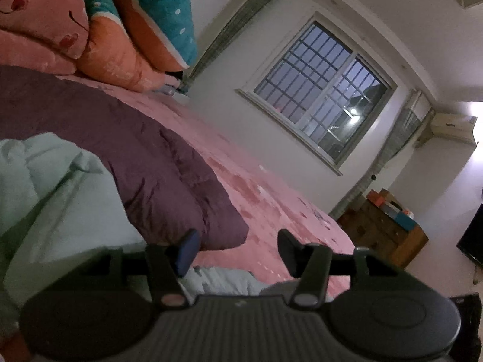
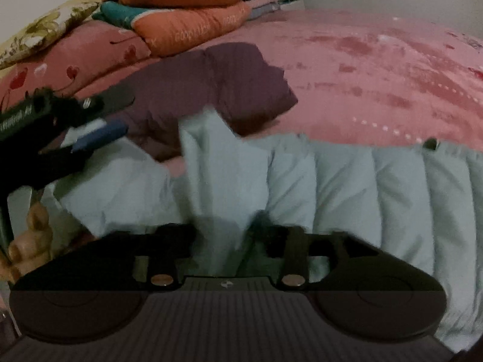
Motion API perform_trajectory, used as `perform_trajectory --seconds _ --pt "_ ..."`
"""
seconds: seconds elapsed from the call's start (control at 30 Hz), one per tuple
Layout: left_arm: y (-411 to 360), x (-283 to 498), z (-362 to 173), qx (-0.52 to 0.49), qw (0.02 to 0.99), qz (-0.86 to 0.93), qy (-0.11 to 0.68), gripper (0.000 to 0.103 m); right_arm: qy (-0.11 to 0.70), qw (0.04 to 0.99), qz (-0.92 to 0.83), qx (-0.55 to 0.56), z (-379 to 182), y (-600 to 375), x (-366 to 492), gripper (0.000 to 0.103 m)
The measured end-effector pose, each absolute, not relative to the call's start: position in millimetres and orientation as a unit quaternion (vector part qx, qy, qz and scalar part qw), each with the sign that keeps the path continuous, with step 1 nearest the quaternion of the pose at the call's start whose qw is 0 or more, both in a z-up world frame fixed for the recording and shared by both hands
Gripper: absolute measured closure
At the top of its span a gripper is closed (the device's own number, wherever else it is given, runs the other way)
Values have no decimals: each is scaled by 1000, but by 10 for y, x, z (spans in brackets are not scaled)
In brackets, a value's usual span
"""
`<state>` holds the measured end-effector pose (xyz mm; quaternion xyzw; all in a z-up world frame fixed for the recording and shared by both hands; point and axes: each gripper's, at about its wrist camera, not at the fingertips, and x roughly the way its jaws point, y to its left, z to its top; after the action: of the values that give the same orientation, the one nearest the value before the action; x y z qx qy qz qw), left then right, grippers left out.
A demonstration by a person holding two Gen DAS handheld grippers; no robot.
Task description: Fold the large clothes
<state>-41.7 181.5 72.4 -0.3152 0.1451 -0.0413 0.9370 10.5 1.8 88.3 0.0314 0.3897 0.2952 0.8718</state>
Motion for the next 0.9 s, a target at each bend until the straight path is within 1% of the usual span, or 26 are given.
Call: perform_trajectory --seconds 0.17,0.23,0.27,0.3,0.37,0.47,0.53,0.63,0.7,0.77,0.87,0.9 --pt "1769 -379 708 -309 938 -62 146 43 377 879 291 26 947 9 -69 25" --pt "1735 -382 728 -302 940 -68 140 43 366 886 284 32 953 -112 -107 16" --pt "1710 -410 751 -297 944 -64 132 43 360 890 278 35 977 -174 -187 8" --pt "1698 -441 773 -292 947 -63 121 43 353 895 270 41 1023 -285 -225 5" --pt "1697 -484 810 -290 949 -74 97 38 341 903 257 52 1105 -500 -366 5" --pt "1654 -475 792 -287 947 -107 100 37 307 930 196 51 1222 -867 -514 5" --pt "1550 -458 787 -261 951 -127 108 37 295 943 148 44 1237 -1079 -470 5" --pt "1369 -375 757 -219 952 -153 150 37 288 954 71 32 1162 -1351 -281 8" --pt "1275 -306 676 -194 954 -136 184 37 291 956 33 33 1079 -1558 -147 14" --pt "1226 -218 591 -182 950 -118 223 37 297 954 14 34 976 -1640 24 16" --pt "1184 -127 474 -170 944 -97 265 38 322 947 -5 2 807 -1652 211 30" --pt "1158 -126 442 -163 943 -94 273 38 329 944 -19 -16 743 -1678 243 31"
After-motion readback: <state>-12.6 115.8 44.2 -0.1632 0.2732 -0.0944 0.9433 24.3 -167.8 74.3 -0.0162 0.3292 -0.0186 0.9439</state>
